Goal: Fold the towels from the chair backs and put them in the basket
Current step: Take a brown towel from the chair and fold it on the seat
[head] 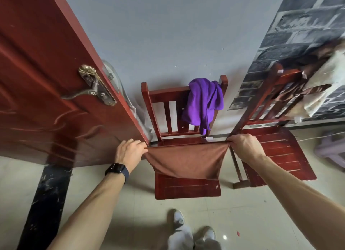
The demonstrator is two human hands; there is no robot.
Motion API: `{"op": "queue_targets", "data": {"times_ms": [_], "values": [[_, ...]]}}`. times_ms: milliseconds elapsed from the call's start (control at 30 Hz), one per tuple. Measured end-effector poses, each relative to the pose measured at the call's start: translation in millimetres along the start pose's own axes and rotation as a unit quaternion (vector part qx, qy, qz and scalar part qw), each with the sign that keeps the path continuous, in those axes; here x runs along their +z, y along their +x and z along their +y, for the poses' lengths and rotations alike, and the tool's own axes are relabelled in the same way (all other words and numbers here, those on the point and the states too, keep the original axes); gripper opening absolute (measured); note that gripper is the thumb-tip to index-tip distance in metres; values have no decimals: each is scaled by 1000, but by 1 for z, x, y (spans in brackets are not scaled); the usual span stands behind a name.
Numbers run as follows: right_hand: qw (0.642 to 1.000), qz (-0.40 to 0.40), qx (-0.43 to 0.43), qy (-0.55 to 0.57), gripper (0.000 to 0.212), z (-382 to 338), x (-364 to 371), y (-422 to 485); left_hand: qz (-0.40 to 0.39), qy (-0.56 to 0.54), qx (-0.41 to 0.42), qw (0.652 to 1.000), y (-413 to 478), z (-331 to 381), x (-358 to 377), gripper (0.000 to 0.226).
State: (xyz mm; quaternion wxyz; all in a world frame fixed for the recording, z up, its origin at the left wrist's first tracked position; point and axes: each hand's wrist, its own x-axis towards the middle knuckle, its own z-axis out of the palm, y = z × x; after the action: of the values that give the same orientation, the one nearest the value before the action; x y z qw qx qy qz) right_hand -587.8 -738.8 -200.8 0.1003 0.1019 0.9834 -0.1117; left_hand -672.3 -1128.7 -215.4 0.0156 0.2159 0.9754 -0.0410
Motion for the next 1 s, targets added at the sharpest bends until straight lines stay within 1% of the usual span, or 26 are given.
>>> {"op": "queue_targets", "data": {"times_ms": [133, 267, 400, 467, 533, 600, 667, 733, 800, 833, 900, 933, 1000], "values": [[998, 51, 1, 23, 18, 3, 9, 29, 38, -9, -11, 999, 33, -5, 13, 11], [994, 97, 0, 58, 17, 10, 22, 35, 86, -21, -2, 996, 42, -3, 16, 11], [992, 102, 10, 72, 18, 18, 52, 26, 77, -25, 4, 997, 22, 3, 34, 13], [994, 81, 18, 68, 18, 23, 78, 15, 62, -29, 18, 997, 4, 8, 53, 10], [997, 44, 31, 60, 18, 32, 110, 3, 38, -35, 38, 998, -15, 15, 77, 8], [997, 0, 57, 59, 16, 41, 149, -12, -2, -37, 57, 998, -35, 25, 108, 11], [994, -31, 83, 61, 11, 48, 187, -30, -53, -37, 59, 996, -55, 33, 140, 14], [991, -64, 91, 73, 11, 55, 226, -49, -112, -39, 50, 992, -75, 43, 173, 13], [984, -116, 106, 80, 12, 60, 259, -67, -180, -25, 38, 983, -94, 50, 206, 3], [980, -140, 114, 87, 12, 61, 273, -75, -210, -19, 24, 977, -102, 52, 221, 7], [970, -168, 128, 116, 12, 62, 295, -85, -243, -20, 6, 970, -111, 53, 246, 15], [963, -181, 144, 137, 11, 61, 302, -87, -258, -40, -10, 965, -113, 53, 255, 16], [939, -204, 196, 194, 8, 60, 308, -83, -281, -134, -84, 947, -110, 51, 264, 15]]}}
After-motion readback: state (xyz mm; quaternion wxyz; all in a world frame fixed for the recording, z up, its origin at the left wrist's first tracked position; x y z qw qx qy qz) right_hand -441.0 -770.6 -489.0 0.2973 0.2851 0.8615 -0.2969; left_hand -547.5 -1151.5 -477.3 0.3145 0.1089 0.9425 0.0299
